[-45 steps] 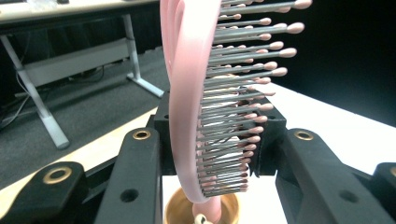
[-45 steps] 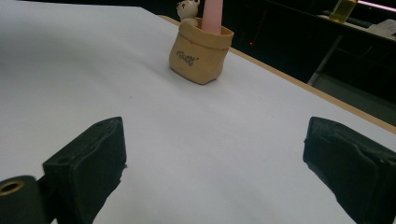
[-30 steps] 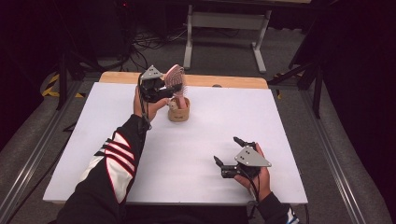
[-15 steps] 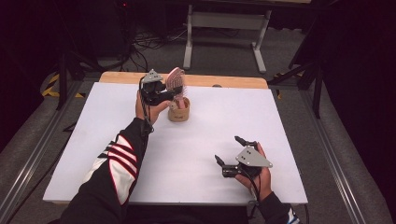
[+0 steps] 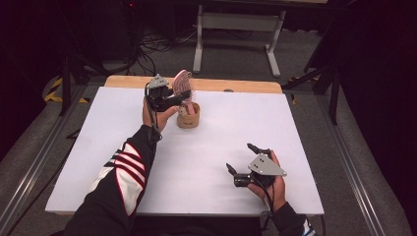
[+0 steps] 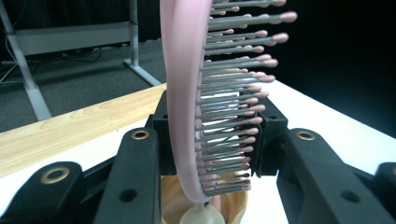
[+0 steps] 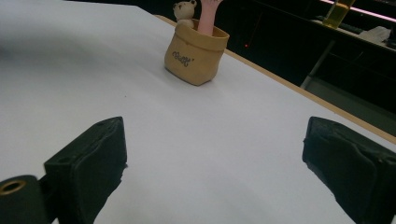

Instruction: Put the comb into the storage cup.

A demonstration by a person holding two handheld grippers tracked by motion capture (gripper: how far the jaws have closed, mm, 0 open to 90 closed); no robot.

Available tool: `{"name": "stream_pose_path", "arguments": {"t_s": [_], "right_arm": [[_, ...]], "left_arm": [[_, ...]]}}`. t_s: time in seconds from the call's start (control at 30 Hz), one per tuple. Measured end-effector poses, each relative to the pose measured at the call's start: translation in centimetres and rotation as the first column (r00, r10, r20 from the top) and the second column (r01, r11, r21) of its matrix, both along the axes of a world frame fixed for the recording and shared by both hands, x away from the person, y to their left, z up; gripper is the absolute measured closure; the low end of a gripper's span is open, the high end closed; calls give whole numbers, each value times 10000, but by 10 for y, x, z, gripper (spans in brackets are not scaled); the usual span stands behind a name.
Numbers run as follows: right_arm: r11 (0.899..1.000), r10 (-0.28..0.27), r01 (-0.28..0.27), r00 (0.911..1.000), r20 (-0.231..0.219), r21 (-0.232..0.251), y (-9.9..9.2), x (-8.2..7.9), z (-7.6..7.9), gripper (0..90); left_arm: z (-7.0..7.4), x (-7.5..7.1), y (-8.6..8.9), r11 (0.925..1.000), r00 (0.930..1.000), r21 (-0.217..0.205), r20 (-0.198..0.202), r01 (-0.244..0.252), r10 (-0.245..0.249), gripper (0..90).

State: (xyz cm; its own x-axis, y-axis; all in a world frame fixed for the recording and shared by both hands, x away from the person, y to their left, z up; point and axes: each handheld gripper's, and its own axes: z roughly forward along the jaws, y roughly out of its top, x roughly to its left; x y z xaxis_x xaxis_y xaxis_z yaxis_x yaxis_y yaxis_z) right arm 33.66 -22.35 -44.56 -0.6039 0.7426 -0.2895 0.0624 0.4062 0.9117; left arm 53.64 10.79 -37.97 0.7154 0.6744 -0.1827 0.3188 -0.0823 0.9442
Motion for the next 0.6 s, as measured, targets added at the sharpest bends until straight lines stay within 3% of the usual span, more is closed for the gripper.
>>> {"name": "stream_pose_path", "arguments": {"t_s": [0.07, 0.47, 0.6], "right_arm": [[10000, 27, -27, 10000, -37, -16, 0, 0, 0, 68], [9999, 124, -125, 9999, -94, -103, 1, 0, -1, 68], [9997, 155, -157, 9998, -133, -160, 1, 0, -2, 68]], "left_arm": [[-3, 2, 4, 9994, 9999, -358, -151, -28, 23, 624], [-12, 7, 16, 9957, 9986, -773, -192, -505, 491, 601], [-15, 9, 20, 9934, 9973, -928, -373, -673, 640, 592]]}}
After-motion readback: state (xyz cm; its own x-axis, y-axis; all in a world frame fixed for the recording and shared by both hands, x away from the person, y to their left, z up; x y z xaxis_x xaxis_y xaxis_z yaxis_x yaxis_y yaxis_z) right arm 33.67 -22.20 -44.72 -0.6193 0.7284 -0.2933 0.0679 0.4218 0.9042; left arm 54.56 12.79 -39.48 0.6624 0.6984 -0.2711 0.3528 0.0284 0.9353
